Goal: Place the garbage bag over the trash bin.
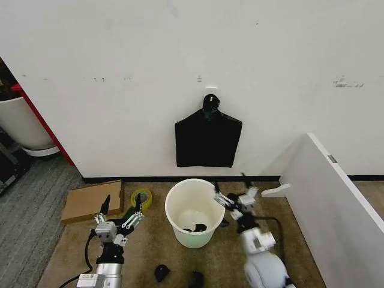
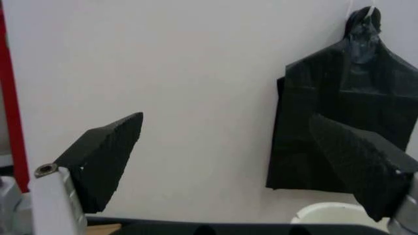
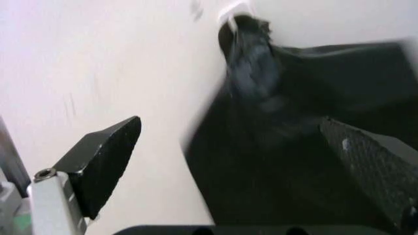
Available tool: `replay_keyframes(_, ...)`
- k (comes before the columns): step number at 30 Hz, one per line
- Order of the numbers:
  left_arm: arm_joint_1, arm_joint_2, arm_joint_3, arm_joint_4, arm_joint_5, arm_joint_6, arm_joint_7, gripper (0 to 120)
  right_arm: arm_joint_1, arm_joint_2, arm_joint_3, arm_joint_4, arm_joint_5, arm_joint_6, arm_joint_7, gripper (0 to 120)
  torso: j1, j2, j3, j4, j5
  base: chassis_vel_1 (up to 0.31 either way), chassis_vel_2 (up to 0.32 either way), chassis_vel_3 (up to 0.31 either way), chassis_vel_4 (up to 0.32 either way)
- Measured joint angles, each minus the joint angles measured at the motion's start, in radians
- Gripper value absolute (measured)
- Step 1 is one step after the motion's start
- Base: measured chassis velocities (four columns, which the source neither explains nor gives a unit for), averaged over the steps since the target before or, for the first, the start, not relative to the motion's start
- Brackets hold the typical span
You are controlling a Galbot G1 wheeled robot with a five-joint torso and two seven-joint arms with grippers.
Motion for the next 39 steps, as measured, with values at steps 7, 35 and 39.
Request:
replay_keyframes(7, -0.001, 0.025, -0.019, -0.002, -0.015, 0.018, -0.010, 100, 0.280, 0.115, 0.003, -0.169, 0.430, -0.067, -0.072, 100, 0.000, 0.000, 0.000, -0.0007, -0.0006, 0.000, 0.000, 0.000, 0.000)
replay_keyframes(35, -0.019, -0.008, -0.009, 0.042, 0.004, 0.015, -0.029, 100, 0.379, 0.149, 0.020, -0.314, 0.379, -0.125, -0.017, 100, 0.000, 0.000, 0.000, -0.0008, -0.0003, 0.000, 0.000, 0.000, 0.000)
replay_keyframes(39, -0.019, -0.009, -0.011, 0.044, 0.005, 0.015, -0.035, 100, 0.392, 0.149, 0.021, -0.324, 0.379, -0.125, -0.017, 100, 0.000, 0.000, 0.000, -0.0007, -0.0003, 0.000, 0.000, 0.000, 0.000)
